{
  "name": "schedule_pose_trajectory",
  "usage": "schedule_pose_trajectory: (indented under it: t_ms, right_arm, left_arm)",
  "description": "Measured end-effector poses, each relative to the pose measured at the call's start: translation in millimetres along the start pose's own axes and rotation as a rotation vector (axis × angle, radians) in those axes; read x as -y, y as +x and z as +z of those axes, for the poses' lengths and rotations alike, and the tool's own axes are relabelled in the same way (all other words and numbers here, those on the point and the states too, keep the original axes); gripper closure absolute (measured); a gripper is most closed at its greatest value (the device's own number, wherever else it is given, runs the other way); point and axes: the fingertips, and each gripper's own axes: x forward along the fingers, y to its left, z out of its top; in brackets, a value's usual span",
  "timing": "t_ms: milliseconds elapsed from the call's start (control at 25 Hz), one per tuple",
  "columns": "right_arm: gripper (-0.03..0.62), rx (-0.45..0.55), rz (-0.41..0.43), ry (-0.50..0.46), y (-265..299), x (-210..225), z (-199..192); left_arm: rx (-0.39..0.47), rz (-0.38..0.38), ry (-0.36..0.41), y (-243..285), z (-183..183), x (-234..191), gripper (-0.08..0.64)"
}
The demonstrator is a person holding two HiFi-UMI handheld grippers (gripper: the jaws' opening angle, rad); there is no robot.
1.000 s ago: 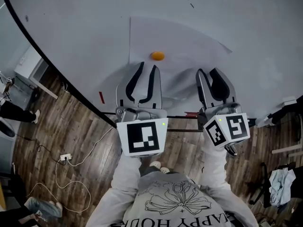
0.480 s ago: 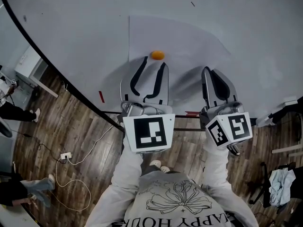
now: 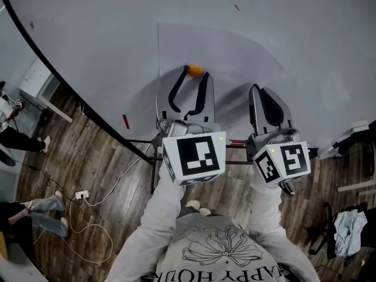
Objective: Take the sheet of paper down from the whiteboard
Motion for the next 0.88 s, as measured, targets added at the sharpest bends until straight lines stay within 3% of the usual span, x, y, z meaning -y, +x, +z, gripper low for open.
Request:
schedule_pose_trajectory:
  t_ms: [80,560,880]
  right_arm:
    - [0.589,0.0,-0.003,-0.002,0,0,0]
    - [0.591,0.003,-0.06,-0.001,-1,3,3]
    - [0.591,0.028,-0.106,-0.011,-11,10,13]
  left_arm:
    - [-0.002,0.013,0.002,0,0,-1,0.44]
    - [-0.01,-0.009,-0.056,0,-1,-4,0.445]
    - [-0.026,0.016,-0.087,-5,-7,-16,0.445]
